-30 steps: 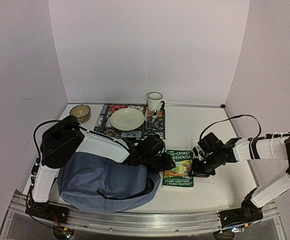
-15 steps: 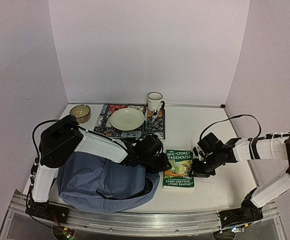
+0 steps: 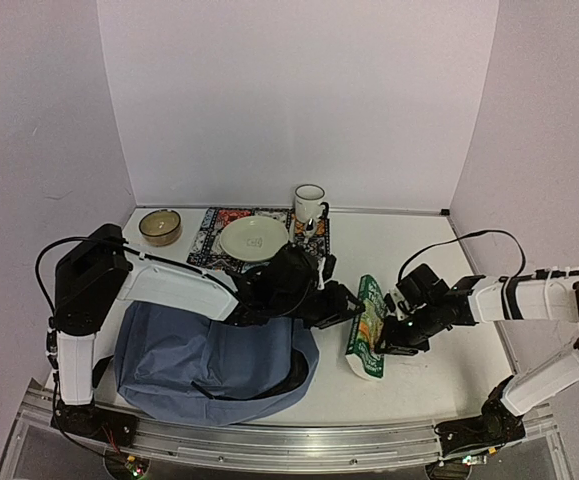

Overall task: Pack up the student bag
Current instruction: Pick up the book at the center of the board.

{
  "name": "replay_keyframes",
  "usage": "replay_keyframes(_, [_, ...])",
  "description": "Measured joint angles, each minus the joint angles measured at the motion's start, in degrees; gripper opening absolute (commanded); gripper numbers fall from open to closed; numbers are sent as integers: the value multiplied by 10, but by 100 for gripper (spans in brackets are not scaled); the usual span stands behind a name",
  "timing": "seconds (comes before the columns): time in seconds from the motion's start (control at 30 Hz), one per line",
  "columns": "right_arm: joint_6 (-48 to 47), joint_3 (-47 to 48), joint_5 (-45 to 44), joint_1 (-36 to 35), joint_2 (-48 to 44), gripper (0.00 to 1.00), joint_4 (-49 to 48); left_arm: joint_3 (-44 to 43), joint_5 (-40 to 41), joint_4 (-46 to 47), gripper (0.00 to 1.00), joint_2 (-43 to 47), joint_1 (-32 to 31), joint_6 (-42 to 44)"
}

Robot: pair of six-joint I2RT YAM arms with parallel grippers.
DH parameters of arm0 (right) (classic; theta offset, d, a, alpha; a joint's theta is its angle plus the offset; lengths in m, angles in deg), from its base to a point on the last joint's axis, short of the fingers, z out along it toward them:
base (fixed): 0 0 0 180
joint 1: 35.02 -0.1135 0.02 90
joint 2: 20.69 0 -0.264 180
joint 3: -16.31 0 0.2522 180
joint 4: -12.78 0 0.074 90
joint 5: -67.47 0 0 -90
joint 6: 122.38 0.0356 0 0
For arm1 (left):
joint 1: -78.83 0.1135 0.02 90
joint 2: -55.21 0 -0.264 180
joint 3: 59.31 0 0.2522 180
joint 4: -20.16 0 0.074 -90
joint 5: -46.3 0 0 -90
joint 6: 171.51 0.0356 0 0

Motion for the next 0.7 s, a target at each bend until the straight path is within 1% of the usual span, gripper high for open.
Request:
replay_keyframes(0.07, [0,0,17,-1,0,24,-8,-1,-13,35,38,2,-5,-2])
replay_keyframes(0.13, [2,0,39,-7,0,24,-41,-5,-32,57,40,1,-15,-7])
replay_keyframes(0.2, [3,1,48,-11,1,24,-55,-5,-38,64,43,1,-26,-12])
replay_keyframes(0.33, [3,0,59,-11,7,24,-69,-2,-49,71,46,-3,-32,-16])
replay_keyframes(0.57, [2,1,70,-15,7,24,-98,35,-32,106,57,2,-36,-18])
replay_keyframes(0.7, [2,1,73,-15,7,25,-103,66,-8,108,64,29,-36,-12])
